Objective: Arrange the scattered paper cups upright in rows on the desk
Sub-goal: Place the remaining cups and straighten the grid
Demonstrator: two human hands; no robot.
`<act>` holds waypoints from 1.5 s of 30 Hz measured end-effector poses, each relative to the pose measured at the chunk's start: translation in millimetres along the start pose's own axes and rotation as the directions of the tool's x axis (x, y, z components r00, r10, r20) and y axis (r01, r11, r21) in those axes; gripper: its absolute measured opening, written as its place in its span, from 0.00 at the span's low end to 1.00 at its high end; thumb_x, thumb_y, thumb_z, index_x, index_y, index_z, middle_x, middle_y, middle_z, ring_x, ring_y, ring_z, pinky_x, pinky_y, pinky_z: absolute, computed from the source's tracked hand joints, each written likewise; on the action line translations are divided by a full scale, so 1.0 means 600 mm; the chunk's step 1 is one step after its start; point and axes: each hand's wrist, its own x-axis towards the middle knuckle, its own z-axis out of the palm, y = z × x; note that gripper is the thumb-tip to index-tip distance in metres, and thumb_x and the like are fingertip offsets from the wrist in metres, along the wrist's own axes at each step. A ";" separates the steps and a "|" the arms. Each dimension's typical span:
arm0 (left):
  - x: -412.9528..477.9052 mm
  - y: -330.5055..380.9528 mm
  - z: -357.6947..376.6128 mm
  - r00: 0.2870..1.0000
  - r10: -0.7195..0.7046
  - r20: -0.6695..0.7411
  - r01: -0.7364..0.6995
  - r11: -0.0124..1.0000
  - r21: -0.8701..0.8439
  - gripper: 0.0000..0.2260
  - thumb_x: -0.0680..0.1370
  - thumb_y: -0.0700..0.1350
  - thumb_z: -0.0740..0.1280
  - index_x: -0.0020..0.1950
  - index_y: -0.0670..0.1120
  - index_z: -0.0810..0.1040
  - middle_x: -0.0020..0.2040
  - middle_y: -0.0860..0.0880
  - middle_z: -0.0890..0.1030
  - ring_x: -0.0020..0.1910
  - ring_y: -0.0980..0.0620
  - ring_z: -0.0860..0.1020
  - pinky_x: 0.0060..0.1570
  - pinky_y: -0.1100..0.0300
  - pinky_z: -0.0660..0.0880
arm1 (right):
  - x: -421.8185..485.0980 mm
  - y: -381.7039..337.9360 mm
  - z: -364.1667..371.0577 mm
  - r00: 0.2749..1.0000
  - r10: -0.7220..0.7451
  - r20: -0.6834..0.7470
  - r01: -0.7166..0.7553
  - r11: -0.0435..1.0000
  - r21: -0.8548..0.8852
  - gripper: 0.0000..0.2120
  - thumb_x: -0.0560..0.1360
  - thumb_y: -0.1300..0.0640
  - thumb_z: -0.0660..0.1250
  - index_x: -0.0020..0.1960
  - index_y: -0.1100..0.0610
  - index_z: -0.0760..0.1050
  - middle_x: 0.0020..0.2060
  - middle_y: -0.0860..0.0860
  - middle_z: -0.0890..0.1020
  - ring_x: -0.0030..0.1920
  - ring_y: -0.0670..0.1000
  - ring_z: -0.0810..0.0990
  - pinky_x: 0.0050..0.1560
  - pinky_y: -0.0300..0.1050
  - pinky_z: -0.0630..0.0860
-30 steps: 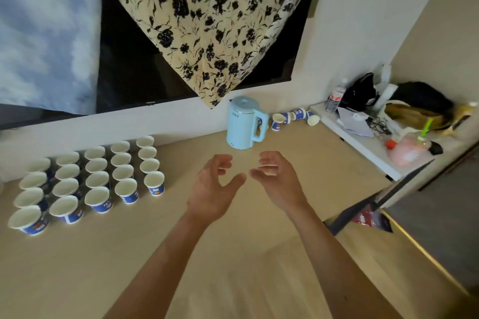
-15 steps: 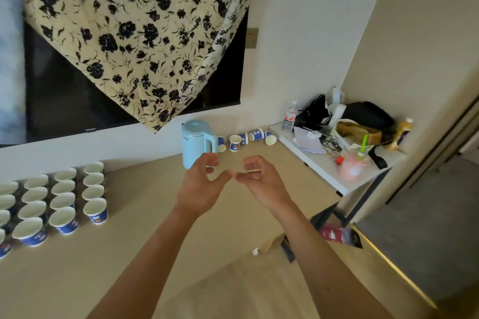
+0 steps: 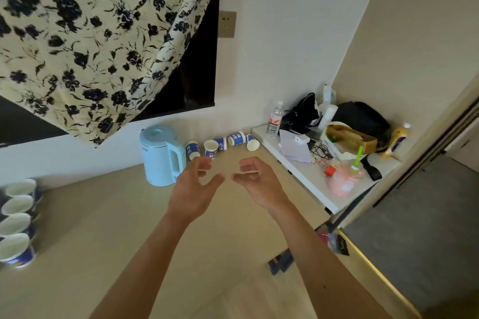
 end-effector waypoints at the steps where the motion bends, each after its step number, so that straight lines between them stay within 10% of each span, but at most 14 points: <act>1: 0.013 -0.004 0.009 1.000 -0.015 -0.002 0.015 1.000 -0.002 0.18 0.76 0.51 0.74 0.63 0.50 0.75 0.57 0.56 0.79 0.55 0.55 0.78 0.55 0.59 0.72 | 0.018 0.005 -0.004 1.000 0.010 0.002 -0.010 1.000 -0.002 0.17 0.73 0.52 0.77 0.60 0.50 0.78 0.55 0.45 0.81 0.45 0.40 0.80 0.37 0.35 0.72; 17: 0.183 -0.055 0.146 0.957 -0.274 -0.095 0.275 0.961 0.007 0.19 0.76 0.49 0.74 0.65 0.51 0.75 0.58 0.54 0.80 0.57 0.53 0.78 0.60 0.53 0.76 | 0.320 0.116 -0.008 0.972 0.112 0.205 -0.094 0.991 -0.095 0.15 0.73 0.51 0.77 0.57 0.49 0.79 0.53 0.44 0.82 0.51 0.45 0.83 0.43 0.39 0.73; 31: 0.302 -0.090 0.246 0.790 -0.491 -0.367 0.527 0.850 -0.003 0.19 0.75 0.50 0.74 0.65 0.50 0.76 0.57 0.54 0.81 0.55 0.54 0.79 0.57 0.55 0.76 | 0.635 0.204 0.094 0.887 0.011 0.462 0.151 0.938 -0.312 0.26 0.71 0.55 0.75 0.66 0.57 0.74 0.59 0.52 0.82 0.59 0.53 0.81 0.60 0.53 0.78; 45: 0.224 -0.121 0.299 0.716 -0.589 -0.375 0.651 0.757 0.054 0.18 0.77 0.51 0.73 0.66 0.52 0.75 0.59 0.58 0.79 0.57 0.61 0.76 0.57 0.60 0.75 | 0.779 0.321 0.227 0.806 -0.146 0.574 0.544 0.565 -0.621 0.45 0.68 0.52 0.79 0.78 0.58 0.59 0.73 0.57 0.68 0.74 0.60 0.67 0.68 0.55 0.69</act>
